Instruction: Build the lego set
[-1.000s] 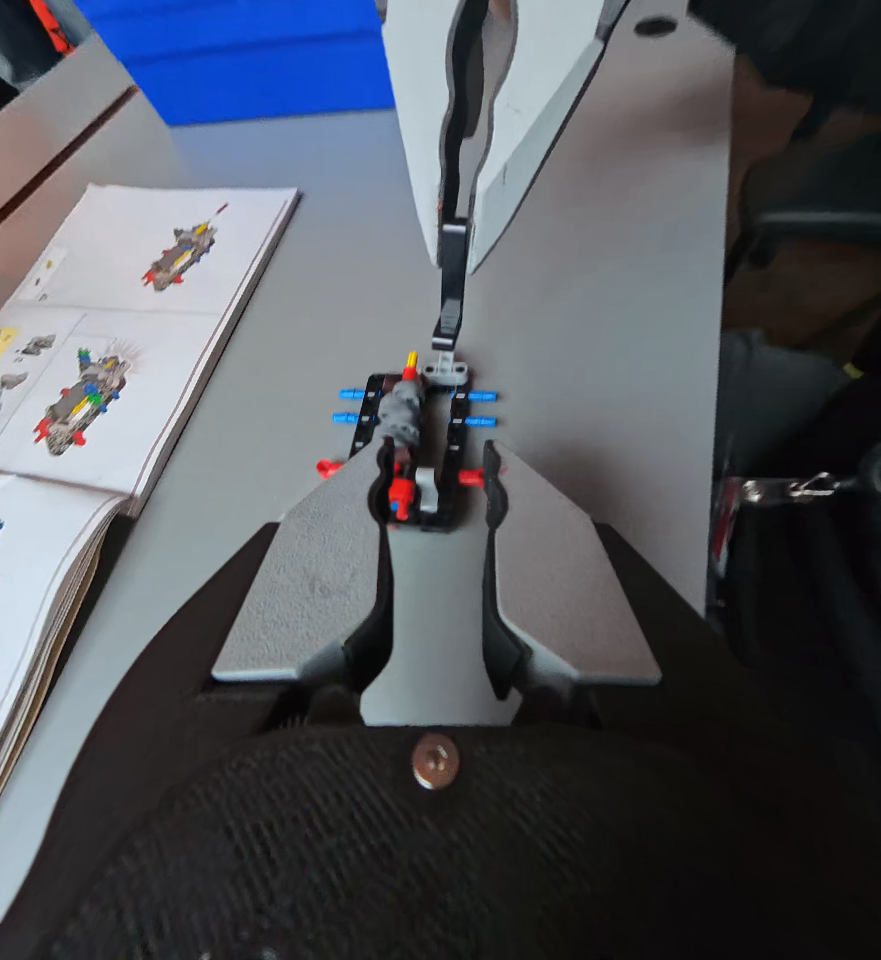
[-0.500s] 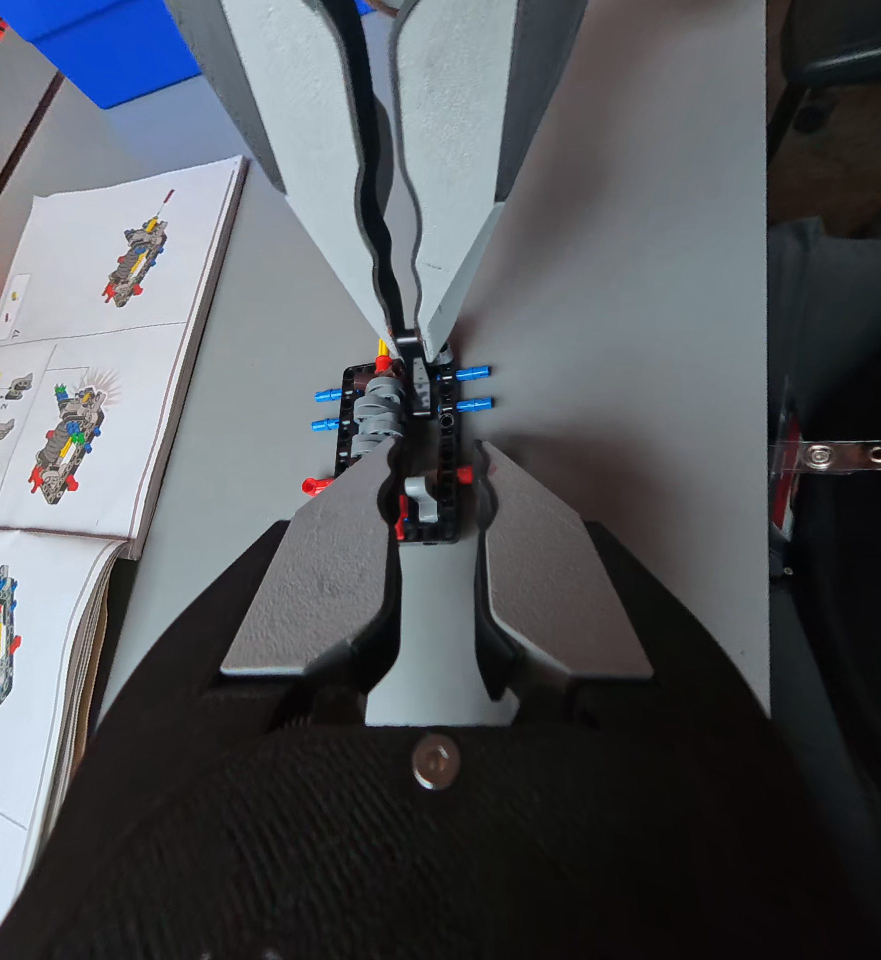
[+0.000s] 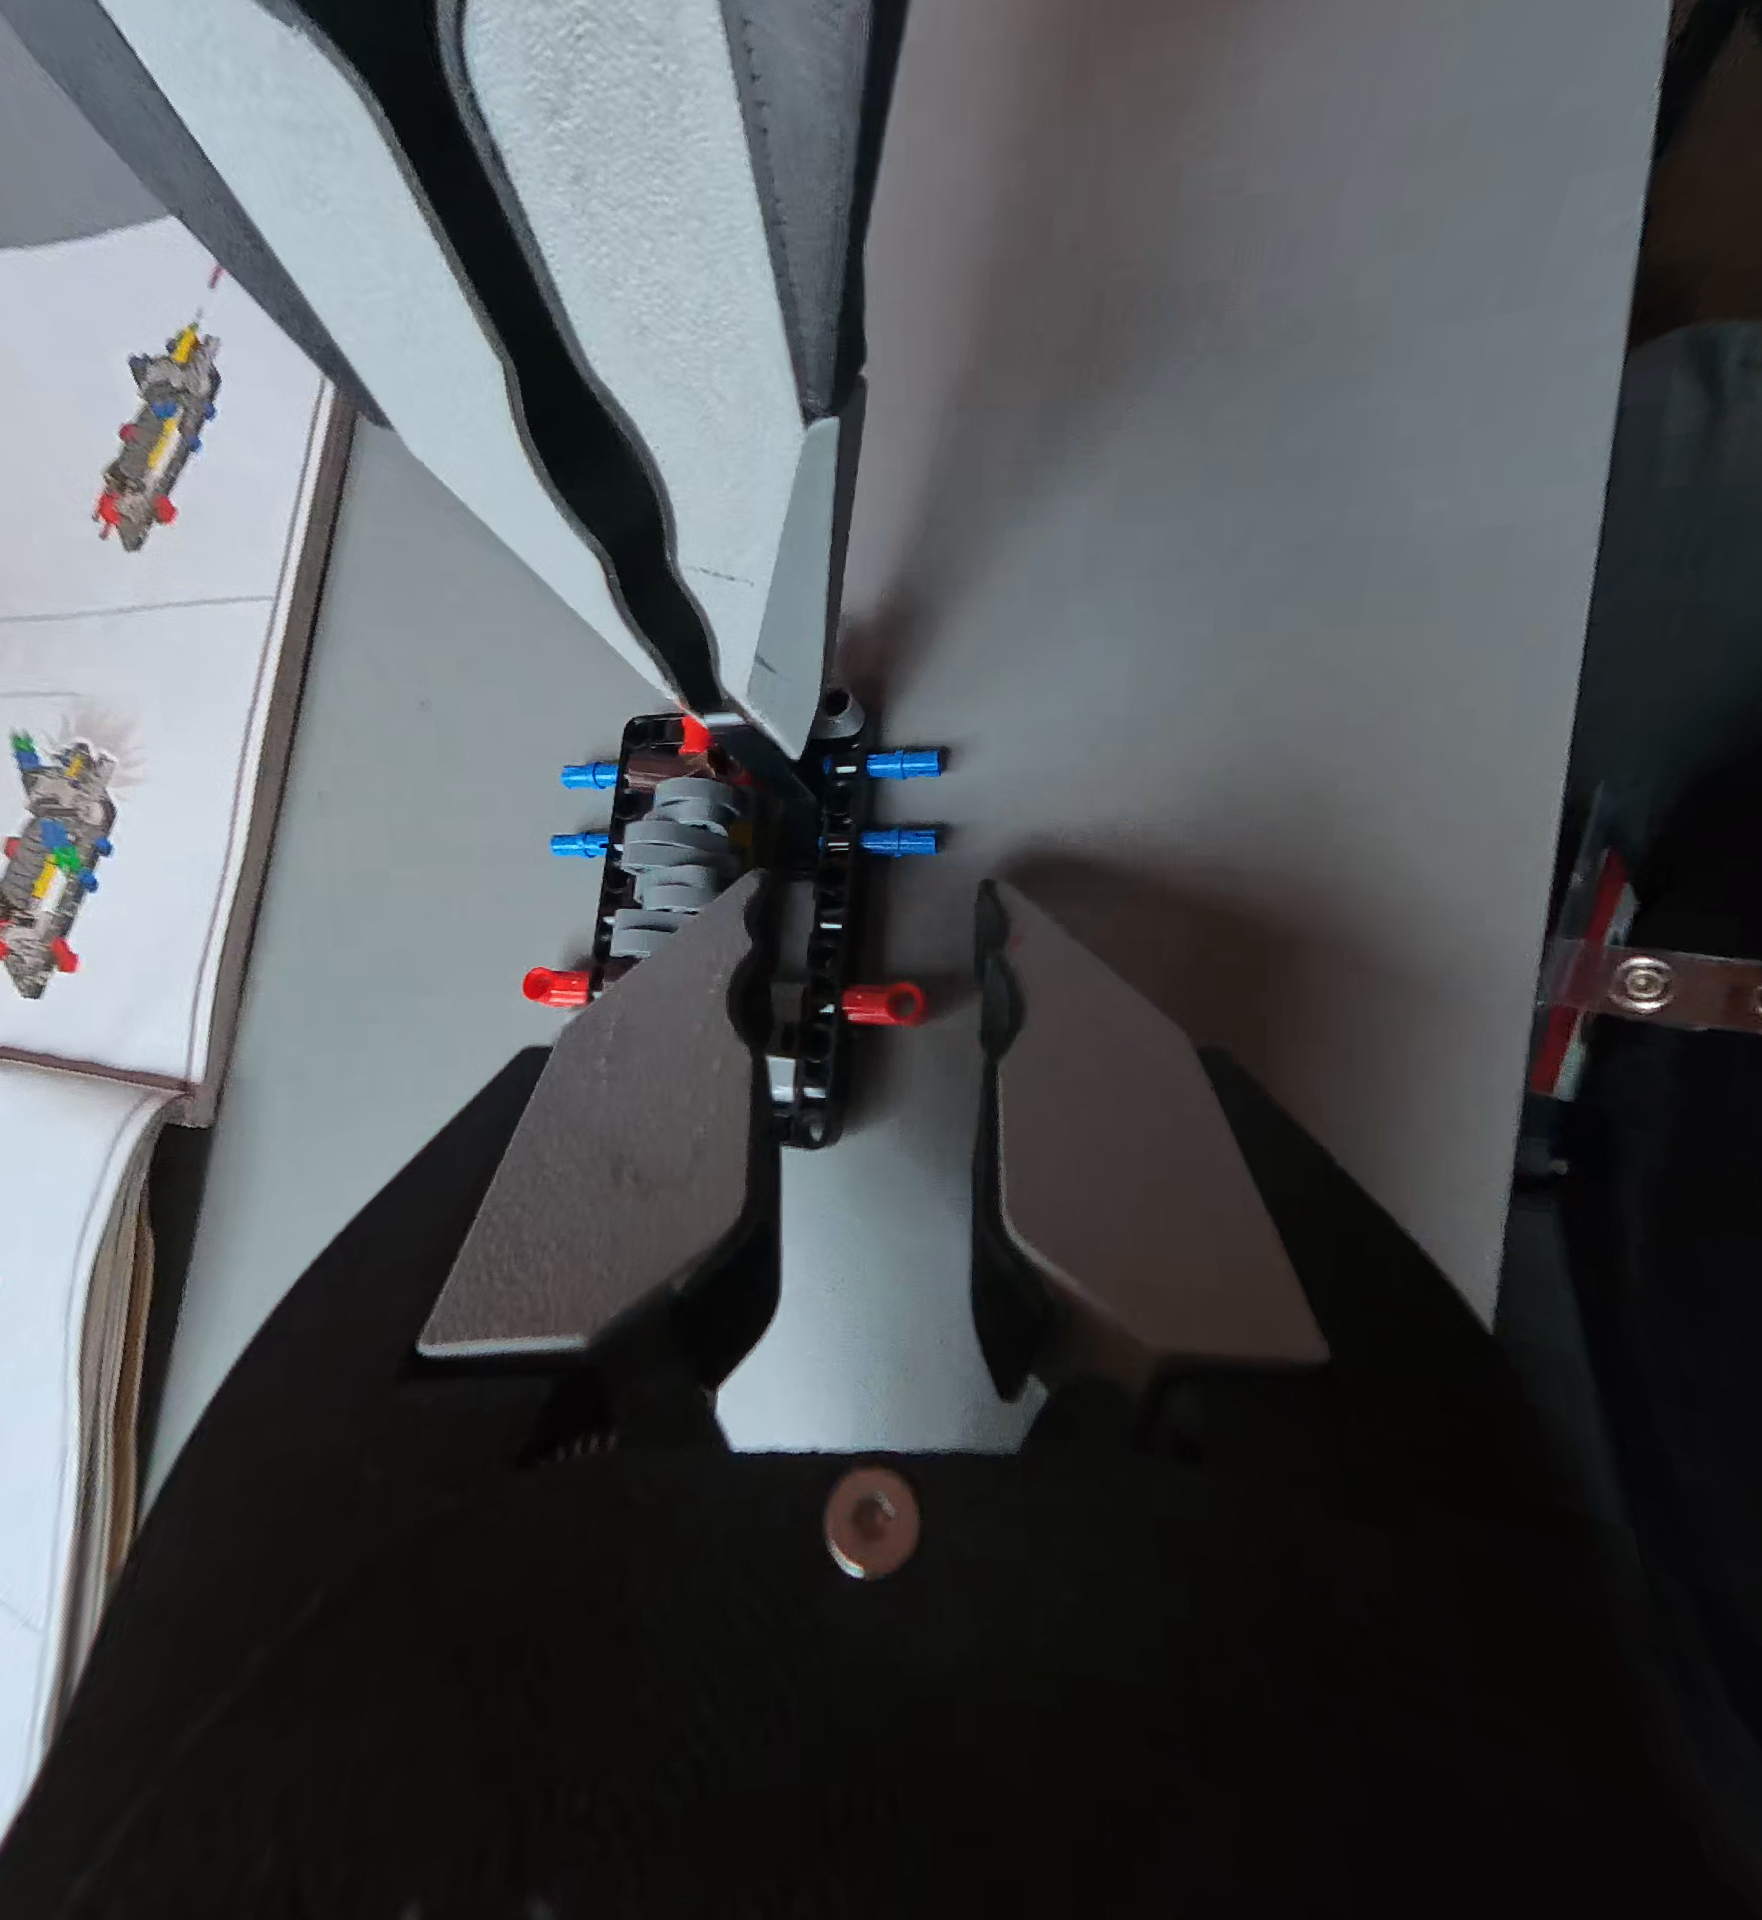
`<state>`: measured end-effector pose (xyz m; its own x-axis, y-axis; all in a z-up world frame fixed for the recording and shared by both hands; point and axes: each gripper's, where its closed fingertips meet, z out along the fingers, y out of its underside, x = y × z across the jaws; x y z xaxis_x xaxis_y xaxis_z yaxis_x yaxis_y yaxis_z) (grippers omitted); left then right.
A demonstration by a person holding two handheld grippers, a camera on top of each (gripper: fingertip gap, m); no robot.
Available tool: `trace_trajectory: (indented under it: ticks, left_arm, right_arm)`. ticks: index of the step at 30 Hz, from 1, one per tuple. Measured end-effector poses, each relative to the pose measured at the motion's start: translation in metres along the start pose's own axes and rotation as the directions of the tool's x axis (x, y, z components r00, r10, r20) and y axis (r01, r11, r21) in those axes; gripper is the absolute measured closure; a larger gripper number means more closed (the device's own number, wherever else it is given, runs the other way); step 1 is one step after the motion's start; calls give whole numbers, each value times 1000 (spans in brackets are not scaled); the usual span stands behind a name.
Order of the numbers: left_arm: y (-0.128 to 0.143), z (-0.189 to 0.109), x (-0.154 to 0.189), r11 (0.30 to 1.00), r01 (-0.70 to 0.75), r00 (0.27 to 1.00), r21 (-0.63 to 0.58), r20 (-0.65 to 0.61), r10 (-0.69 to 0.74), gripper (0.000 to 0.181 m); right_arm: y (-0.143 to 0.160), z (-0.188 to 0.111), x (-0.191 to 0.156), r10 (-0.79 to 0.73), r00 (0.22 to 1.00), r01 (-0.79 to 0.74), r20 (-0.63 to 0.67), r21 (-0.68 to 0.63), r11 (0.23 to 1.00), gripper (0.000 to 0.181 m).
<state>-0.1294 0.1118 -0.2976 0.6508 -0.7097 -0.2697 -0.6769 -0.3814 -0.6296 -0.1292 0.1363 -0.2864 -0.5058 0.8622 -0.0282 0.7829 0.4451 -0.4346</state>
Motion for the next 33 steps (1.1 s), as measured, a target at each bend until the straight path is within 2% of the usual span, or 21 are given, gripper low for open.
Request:
trace_trajectory:
  ticks: [8, 14, 20, 33]
  left_arm:
    - [0, 5, 1, 998, 49, 999, -36, -17, -50, 152]
    - [-1, 7, 1, 996, 78, 997, -34, -18, -79, 158]
    - [-1, 6, -1, 997, 64, 998, -51, 25, -62, 155]
    - [0, 7, 1, 992, 121, 992, -46, -23, -122, 159]
  right_arm:
    - [4, -2, -1, -17, 1000, 17, 3, -46, 999, 176]
    - [5, -2, -3, 10, 1000, -10, 18, -23, 1000, 176]
    - [5, -2, -3, 22, 999, -21, 32, -17, 1000, 176]
    - [6, -2, -4, 9, 999, -8, 51, -18, 1000, 177]
